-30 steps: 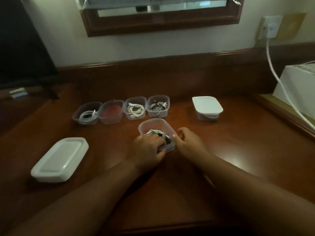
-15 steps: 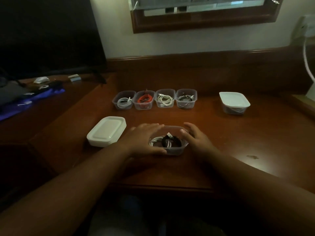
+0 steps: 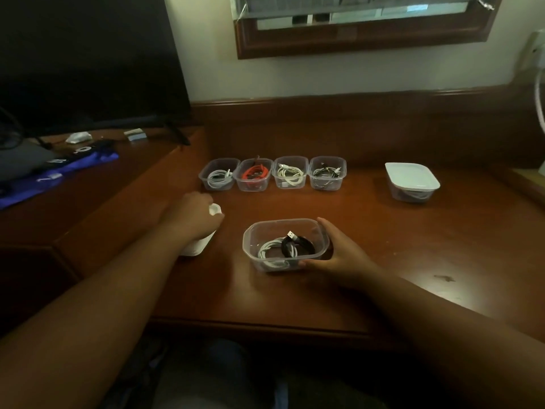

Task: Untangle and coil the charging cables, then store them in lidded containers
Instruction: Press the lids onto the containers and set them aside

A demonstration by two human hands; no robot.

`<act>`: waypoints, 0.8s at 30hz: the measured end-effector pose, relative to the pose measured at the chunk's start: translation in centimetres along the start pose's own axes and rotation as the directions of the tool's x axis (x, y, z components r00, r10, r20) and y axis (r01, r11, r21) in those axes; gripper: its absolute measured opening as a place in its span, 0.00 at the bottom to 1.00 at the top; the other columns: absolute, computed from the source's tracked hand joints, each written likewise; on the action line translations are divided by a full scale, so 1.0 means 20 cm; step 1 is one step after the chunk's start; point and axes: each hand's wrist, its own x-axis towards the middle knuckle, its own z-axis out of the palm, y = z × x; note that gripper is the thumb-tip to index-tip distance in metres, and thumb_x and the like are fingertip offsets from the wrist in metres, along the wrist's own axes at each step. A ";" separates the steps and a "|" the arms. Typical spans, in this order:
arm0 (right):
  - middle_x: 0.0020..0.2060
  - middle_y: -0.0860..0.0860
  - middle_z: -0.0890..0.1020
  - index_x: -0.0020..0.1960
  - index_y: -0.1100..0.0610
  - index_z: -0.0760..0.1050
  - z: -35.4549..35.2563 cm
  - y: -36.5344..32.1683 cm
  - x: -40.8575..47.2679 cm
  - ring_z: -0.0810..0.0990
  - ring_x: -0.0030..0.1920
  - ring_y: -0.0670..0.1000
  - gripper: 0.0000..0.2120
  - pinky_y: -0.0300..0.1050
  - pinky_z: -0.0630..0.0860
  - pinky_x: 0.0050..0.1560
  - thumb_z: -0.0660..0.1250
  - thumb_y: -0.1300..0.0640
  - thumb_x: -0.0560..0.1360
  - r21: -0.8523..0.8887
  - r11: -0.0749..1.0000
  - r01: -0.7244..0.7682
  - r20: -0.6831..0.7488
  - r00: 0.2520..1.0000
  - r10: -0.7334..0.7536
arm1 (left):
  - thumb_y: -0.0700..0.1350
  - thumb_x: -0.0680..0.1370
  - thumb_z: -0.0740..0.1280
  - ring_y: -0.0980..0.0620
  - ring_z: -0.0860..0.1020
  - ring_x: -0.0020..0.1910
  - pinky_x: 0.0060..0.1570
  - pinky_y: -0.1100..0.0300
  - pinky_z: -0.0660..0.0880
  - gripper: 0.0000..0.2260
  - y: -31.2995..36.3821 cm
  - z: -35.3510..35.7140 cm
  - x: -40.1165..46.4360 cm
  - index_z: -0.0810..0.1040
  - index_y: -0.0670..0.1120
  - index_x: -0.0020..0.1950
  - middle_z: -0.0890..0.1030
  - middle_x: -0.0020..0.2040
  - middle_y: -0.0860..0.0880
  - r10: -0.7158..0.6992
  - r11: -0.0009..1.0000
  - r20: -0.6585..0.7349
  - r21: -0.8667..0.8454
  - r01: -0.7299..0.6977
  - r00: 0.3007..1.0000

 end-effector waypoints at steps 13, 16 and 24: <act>0.77 0.50 0.64 0.80 0.50 0.53 -0.01 -0.02 -0.01 0.67 0.73 0.52 0.55 0.49 0.70 0.69 0.80 0.43 0.63 -0.003 1.000 -0.011 -0.016 1.000 0.011 | 0.48 0.73 0.69 0.46 0.80 0.48 0.42 0.57 0.74 0.06 -0.02 0.07 0.05 0.75 0.47 0.42 0.83 0.52 0.45 -0.014 0.963 0.134 0.267 -0.023 0.991; 0.76 0.50 0.64 0.80 0.50 0.53 -0.01 -0.02 -0.01 0.68 0.73 0.52 0.55 0.49 0.70 0.69 0.80 0.42 0.63 0.004 1.000 -0.016 -0.009 1.000 0.016 | 0.46 0.76 0.67 0.44 0.80 0.53 0.49 0.55 0.77 0.10 0.03 0.05 0.03 0.78 0.46 0.57 0.81 0.56 0.45 0.016 0.926 0.127 0.373 -0.062 0.992; 0.77 0.51 0.64 0.80 0.51 0.52 -0.01 -0.02 0.00 0.67 0.73 0.53 0.54 0.49 0.70 0.68 0.80 0.44 0.64 0.006 1.000 -0.016 -0.001 1.000 0.016 | 0.47 0.76 0.67 0.42 0.80 0.55 0.50 0.53 0.75 0.18 0.20 -0.09 -0.12 0.76 0.52 0.66 0.81 0.60 0.45 0.146 0.970 -0.011 0.198 -0.141 0.989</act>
